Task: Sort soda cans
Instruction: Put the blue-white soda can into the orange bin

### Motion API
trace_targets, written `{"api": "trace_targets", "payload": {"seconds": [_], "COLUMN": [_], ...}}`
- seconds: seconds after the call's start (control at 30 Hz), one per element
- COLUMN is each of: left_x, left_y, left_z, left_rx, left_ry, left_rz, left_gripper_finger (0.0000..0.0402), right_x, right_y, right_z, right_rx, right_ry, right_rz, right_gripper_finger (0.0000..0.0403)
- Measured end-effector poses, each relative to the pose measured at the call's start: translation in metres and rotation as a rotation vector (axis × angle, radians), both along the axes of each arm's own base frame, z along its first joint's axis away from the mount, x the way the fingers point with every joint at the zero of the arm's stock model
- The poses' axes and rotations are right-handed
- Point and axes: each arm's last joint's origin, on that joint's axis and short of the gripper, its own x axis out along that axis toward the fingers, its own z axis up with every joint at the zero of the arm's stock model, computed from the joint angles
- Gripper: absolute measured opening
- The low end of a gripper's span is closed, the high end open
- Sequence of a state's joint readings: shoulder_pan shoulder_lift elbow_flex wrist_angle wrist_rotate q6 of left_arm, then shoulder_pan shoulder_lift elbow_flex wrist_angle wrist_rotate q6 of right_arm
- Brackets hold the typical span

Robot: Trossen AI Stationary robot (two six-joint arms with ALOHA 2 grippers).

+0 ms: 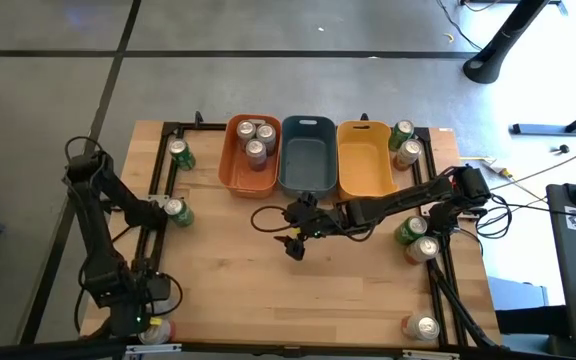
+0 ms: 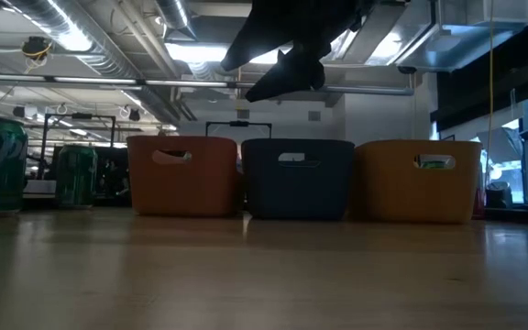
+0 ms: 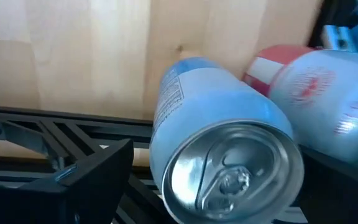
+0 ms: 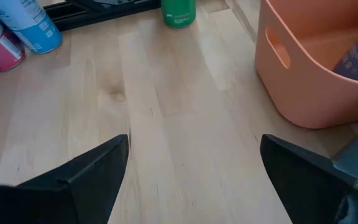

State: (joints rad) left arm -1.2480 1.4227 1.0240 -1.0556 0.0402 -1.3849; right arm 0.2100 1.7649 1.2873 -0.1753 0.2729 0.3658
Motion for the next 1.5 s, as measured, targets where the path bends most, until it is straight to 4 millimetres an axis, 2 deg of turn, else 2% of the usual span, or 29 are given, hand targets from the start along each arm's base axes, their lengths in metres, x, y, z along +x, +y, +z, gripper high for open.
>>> {"api": "trace_targets", "payload": {"seconds": [0.2, 0.3, 0.47, 0.67, 0.9, 1.1, 1.27, 1.5], "left_x": [-0.001, 0.001, 0.007, 0.020, 0.051, 0.083, 0.110, 0.136], "left_y": [0.004, 0.006, 0.009, 0.018, 0.046, 0.076, 0.104, 0.147], "left_z": [-0.007, -0.010, -0.010, -0.009, -0.004, 0.004, 0.019, 0.055], "left_rx": [0.032, 0.044, 0.055, 0.075, 0.106, 0.075, 0.083, 0.101], "left_ry": [0.007, 0.011, -0.004, 0.001, 0.004, -0.019, -0.074, -0.120], "left_rz": [-0.002, 0.008, 0.020, 0.035, 0.125, 0.153, 0.124, 0.161], "left_gripper_finger": [0.0382, 0.0357, 0.0294, 0.0289, 0.0304, 0.0296, 0.0294, 0.0293], "right_x": [0.000, 0.000, -0.001, -0.004, -0.014, -0.022, -0.033, -0.052], "right_y": [0.000, 0.000, 0.000, -0.001, -0.007, -0.009, 0.001, -0.002], "right_z": [0.000, 0.000, -0.001, -0.005, -0.013, -0.001, 0.017, 0.036], "right_rx": [-0.002, -0.007, -0.017, -0.077, -0.158, -0.173, -0.149, -0.137], "right_ry": [0.001, 0.003, 0.017, 0.073, 0.221, 0.223, 0.176, 0.190], "right_rz": [0.001, -0.001, 0.004, 0.042, 0.097, 0.109, 0.122, 0.139], "right_gripper_finger": [0.0362, 0.0362, 0.0362, 0.0362, 0.0362, 0.0362, 0.0362, 0.0362]}}
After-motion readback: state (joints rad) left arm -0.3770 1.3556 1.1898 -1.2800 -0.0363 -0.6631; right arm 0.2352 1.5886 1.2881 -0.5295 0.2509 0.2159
